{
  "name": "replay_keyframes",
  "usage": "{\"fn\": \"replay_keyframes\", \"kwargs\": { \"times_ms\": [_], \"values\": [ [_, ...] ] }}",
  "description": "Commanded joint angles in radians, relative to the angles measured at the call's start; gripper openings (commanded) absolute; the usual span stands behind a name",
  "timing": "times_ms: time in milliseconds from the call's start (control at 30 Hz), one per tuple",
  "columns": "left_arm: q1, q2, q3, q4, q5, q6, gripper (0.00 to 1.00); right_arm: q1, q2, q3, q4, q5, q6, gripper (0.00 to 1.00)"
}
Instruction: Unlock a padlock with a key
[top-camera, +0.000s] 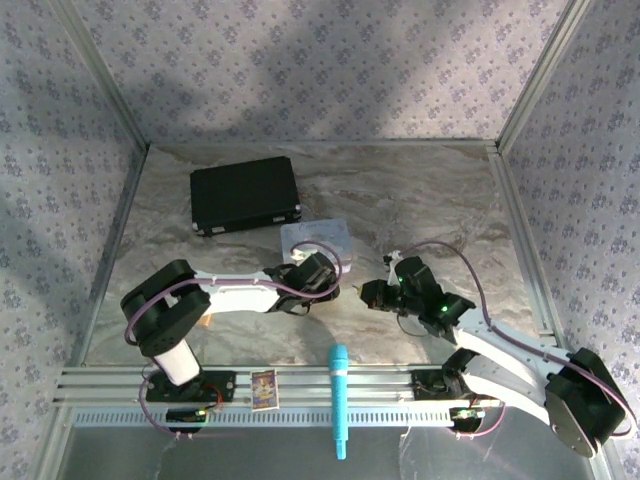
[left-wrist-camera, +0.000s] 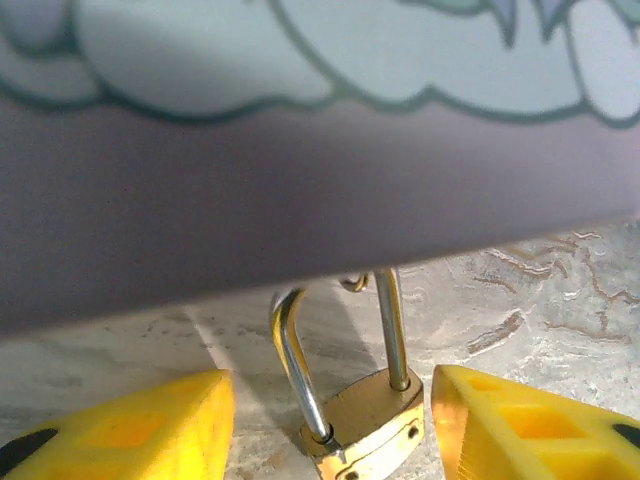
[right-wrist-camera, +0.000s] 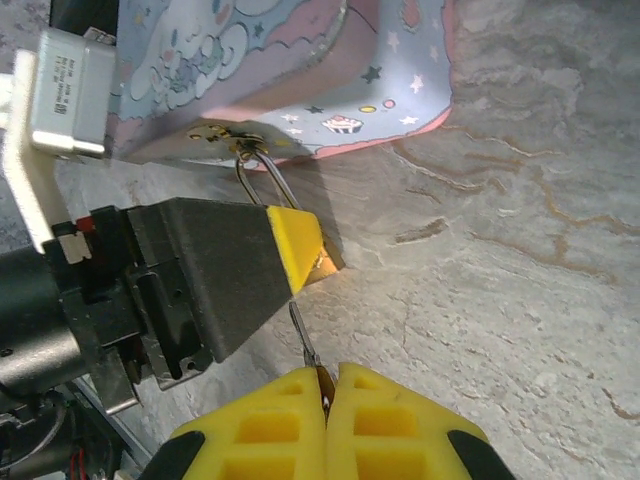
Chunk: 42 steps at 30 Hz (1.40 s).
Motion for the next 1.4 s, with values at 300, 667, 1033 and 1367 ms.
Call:
{"fn": "replay_keyframes", "kwargs": {
  "times_ms": [300,667,1033,1367],
  "values": [
    [-0.017,0.049,-0.035,0.1,-0.039,-0.053,0.35,0.012,0.066,-0.019,0.057,0.015,0.034,0.0],
    [-0.021,-0.002,-0.034,0.081,-0.04,-0.077,0.11,0.012,0.199,-0.079,0.268,-0.095,0.11,0.0],
    [0.025,-0.077,-0.174,0.323,0.006,-0.318,0.0,-0.064,0.299,-0.147,0.577,-0.298,0.274,0.0],
    [0.054,-0.14,-0.317,0.603,-0.02,-0.511,0.0,-0.116,0.495,-0.094,0.811,-0.474,0.353,0.0]
  ]
}}
